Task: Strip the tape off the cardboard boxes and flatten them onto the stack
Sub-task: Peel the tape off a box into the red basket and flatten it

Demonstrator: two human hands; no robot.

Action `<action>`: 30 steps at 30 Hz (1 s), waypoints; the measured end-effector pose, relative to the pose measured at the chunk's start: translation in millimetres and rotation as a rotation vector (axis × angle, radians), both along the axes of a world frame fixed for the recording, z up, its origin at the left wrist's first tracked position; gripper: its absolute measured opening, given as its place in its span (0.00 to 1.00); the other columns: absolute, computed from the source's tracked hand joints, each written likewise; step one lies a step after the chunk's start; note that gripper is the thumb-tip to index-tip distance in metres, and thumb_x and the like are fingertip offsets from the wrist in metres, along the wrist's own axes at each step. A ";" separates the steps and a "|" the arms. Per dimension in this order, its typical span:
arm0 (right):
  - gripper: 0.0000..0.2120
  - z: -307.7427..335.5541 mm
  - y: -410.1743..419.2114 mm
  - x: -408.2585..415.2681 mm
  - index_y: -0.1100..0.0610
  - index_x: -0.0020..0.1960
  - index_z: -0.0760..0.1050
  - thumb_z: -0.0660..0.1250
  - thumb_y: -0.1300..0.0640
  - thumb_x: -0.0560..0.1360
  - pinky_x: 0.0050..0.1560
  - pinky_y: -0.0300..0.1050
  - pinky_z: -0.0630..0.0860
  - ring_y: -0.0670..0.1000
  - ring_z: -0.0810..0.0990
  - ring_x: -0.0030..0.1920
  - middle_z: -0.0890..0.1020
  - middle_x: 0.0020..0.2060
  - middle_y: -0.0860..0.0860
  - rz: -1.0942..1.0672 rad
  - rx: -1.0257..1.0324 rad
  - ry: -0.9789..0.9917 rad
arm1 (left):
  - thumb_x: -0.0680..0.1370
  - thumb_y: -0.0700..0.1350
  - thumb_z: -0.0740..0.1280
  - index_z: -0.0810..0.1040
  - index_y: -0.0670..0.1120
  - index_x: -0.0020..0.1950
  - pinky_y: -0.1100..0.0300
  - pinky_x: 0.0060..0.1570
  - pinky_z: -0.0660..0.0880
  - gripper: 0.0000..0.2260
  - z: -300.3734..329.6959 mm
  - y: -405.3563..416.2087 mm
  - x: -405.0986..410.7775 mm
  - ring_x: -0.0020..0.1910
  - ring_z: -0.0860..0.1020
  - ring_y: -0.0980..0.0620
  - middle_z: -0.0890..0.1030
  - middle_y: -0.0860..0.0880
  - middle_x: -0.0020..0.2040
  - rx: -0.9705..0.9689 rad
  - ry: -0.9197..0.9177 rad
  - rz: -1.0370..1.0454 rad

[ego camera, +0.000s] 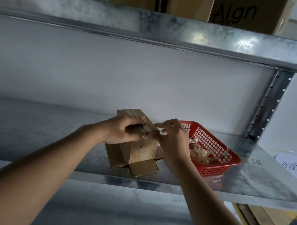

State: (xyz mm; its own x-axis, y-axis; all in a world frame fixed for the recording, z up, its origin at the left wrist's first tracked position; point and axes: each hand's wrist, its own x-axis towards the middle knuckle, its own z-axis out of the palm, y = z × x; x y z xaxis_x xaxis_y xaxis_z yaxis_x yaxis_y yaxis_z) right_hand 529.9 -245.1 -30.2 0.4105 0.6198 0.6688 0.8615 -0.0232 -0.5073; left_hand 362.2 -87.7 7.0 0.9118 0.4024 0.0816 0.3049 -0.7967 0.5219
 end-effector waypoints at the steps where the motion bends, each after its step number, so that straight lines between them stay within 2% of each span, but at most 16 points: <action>1: 0.13 -2.5 -0.8 -3.5 0.52 0.54 0.86 0.80 0.50 0.71 0.46 0.42 0.81 0.45 0.83 0.46 0.83 0.50 0.45 -0.067 0.041 0.049 | 0.73 0.70 0.67 0.62 0.64 0.81 0.54 0.80 0.56 0.38 1.5 0.0 -0.4 0.80 0.56 0.63 0.56 0.71 0.79 0.014 0.025 0.000; 3: 0.06 -7.3 -0.6 -13.6 0.50 0.48 0.86 0.79 0.52 0.72 0.45 0.41 0.80 0.40 0.82 0.41 0.84 0.42 0.41 -0.152 0.104 0.128 | 0.75 0.69 0.67 0.62 0.63 0.81 0.52 0.81 0.54 0.36 2.4 -1.9 0.8 0.81 0.53 0.62 0.54 0.70 0.81 0.078 0.046 0.018; 5: 0.04 -14.7 2.1 -25.0 0.50 0.48 0.87 0.77 0.57 0.75 0.47 0.37 0.78 0.36 0.81 0.39 0.84 0.38 0.38 -0.201 0.180 0.239 | 0.80 0.65 0.65 0.61 0.59 0.83 0.55 0.81 0.51 0.33 1.8 -8.1 2.5 0.82 0.52 0.59 0.54 0.65 0.82 0.158 0.046 0.043; 7: 0.06 -23.9 6.9 -35.7 0.52 0.52 0.87 0.75 0.59 0.77 0.46 0.26 0.74 0.33 0.80 0.40 0.84 0.40 0.38 -0.230 0.244 0.370 | 0.81 0.65 0.63 0.59 0.57 0.84 0.56 0.80 0.50 0.33 1.0 -13.8 2.6 0.83 0.51 0.57 0.53 0.62 0.83 0.191 0.057 0.050; 9: 0.09 -32.2 12.8 -46.7 0.53 0.57 0.86 0.76 0.58 0.77 0.46 0.24 0.72 0.38 0.82 0.45 0.86 0.48 0.44 -0.227 0.266 0.511 | 0.80 0.66 0.62 0.58 0.56 0.84 0.54 0.80 0.50 0.35 0.4 -14.8 1.2 0.83 0.50 0.56 0.52 0.62 0.84 0.192 0.076 0.050; 11: 0.10 -34.7 16.7 -55.8 0.54 0.57 0.86 0.76 0.58 0.76 0.48 0.26 0.73 0.42 0.83 0.49 0.86 0.50 0.46 -0.223 0.294 0.629 | 0.80 0.68 0.61 0.57 0.56 0.84 0.53 0.81 0.50 0.36 0.9 -13.3 -0.1 0.83 0.49 0.56 0.51 0.61 0.84 0.195 0.095 0.051; 12: 0.09 -34.5 17.9 -58.3 0.54 0.56 0.87 0.77 0.58 0.76 0.50 0.30 0.76 0.42 0.83 0.48 0.86 0.49 0.46 -0.220 0.318 0.669 | 0.79 0.69 0.61 0.57 0.56 0.84 0.52 0.81 0.49 0.36 1.3 -12.4 -0.8 0.83 0.49 0.56 0.50 0.62 0.84 0.197 0.102 0.052; 14: 0.06 -34.4 18.2 -58.3 0.51 0.52 0.87 0.77 0.57 0.75 0.53 0.41 0.81 0.41 0.84 0.44 0.87 0.45 0.44 -0.222 0.345 0.711 | 0.79 0.69 0.61 0.57 0.57 0.84 0.52 0.81 0.50 0.37 1.5 -11.5 -1.3 0.83 0.49 0.56 0.51 0.62 0.84 0.198 0.104 0.052; 16: 0.06 -32.8 16.4 -54.6 0.48 0.47 0.87 0.78 0.58 0.75 0.53 0.46 0.83 0.40 0.84 0.41 0.86 0.40 0.42 -0.190 0.349 0.762 | 0.79 0.68 0.62 0.57 0.57 0.84 0.54 0.81 0.49 0.36 1.5 -12.3 -1.1 0.83 0.50 0.57 0.51 0.62 0.84 0.186 0.102 0.049; 20: 0.05 -25.5 14.5 -51.3 0.47 0.46 0.86 0.77 0.57 0.76 0.54 0.46 0.83 0.39 0.83 0.43 0.85 0.38 0.40 -0.205 0.277 0.714 | 0.79 0.68 0.62 0.58 0.57 0.84 0.55 0.81 0.49 0.35 0.7 -12.8 2.1 0.83 0.50 0.57 0.52 0.62 0.84 0.172 0.094 0.057; 24: 0.05 -26.9 14.3 -54.1 0.46 0.49 0.84 0.77 0.55 0.76 0.49 0.33 0.76 0.34 0.81 0.42 0.84 0.40 0.38 -0.233 0.297 0.699 | 0.78 0.70 0.61 0.58 0.59 0.83 0.52 0.81 0.49 0.36 -1.6 -10.9 -0.5 0.83 0.49 0.57 0.52 0.64 0.83 0.150 0.087 0.061; 27: 0.08 -31.8 15.9 -56.0 0.50 0.54 0.87 0.78 0.56 0.75 0.51 0.39 0.78 0.39 0.82 0.43 0.87 0.44 0.43 -0.250 0.336 0.662 | 0.79 0.69 0.61 0.58 0.59 0.84 0.53 0.80 0.48 0.35 -0.9 -13.3 -1.4 0.83 0.48 0.56 0.51 0.64 0.83 0.139 0.090 0.063; 30: 0.08 -35.2 21.2 -60.4 0.53 0.52 0.88 0.78 0.61 0.74 0.52 0.46 0.82 0.41 0.83 0.43 0.85 0.42 0.43 -0.254 0.383 0.654 | 0.79 0.69 0.61 0.58 0.59 0.84 0.53 0.79 0.48 0.35 1.1 -14.3 -0.6 0.83 0.48 0.56 0.51 0.64 0.83 0.143 0.098 0.062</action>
